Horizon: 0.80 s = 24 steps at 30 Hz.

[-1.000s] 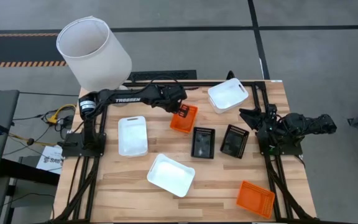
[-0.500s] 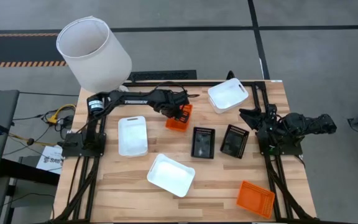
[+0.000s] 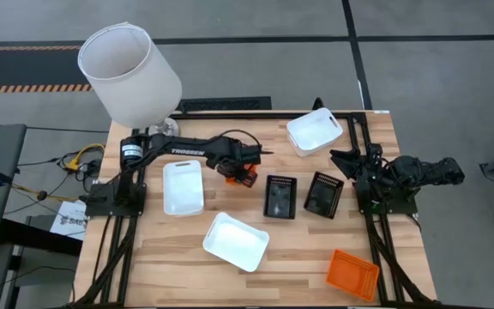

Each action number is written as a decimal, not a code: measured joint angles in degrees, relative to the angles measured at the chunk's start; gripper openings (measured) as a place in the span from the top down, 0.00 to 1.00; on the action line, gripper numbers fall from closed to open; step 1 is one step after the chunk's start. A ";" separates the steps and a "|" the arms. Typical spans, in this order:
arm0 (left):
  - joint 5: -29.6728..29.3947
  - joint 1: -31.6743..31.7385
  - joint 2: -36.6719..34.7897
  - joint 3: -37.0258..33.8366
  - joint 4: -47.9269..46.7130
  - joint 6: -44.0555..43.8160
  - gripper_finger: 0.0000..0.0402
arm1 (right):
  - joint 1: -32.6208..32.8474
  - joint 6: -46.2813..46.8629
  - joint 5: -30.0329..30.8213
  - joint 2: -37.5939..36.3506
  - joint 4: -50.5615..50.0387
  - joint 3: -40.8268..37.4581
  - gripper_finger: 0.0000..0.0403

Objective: Stack baskets by color
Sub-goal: Stack the bottom left orange bin on top of the top orange bin, then stack the bottom orange bin on top of the top orange bin

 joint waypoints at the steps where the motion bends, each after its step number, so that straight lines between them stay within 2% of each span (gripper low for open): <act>1: 0.37 -0.37 0.00 0.00 -0.97 -0.53 0.68 | 0.00 0.00 0.00 0.01 0.00 0.00 0.44; 6: 1.17 -2.35 0.00 0.00 -5.51 -1.20 0.69 | 0.00 -0.05 -0.02 0.01 0.02 0.00 0.44; 10: 1.54 -3.43 -0.41 0.00 -5.18 -1.26 0.69 | 0.00 -0.11 -0.02 0.01 -0.59 0.00 0.44; 13: 3.77 -3.61 -1.33 0.55 -5.01 -0.91 0.69 | 0.00 0.46 -0.27 0.01 -3.88 0.00 0.44; 15: 5.14 -3.61 -2.11 2.02 -5.52 -0.73 0.69 | 0.00 4.81 -2.00 0.17 -7.73 0.00 0.44; 19: 5.91 -3.76 -4.10 6.72 -7.66 -0.76 0.69 | 0.00 16.31 -9.32 1.52 -15.59 0.00 0.44; 24: 5.65 -5.02 -7.22 13.24 -7.71 0.56 0.69 | 0.00 28.54 -25.26 5.46 -17.60 0.00 0.44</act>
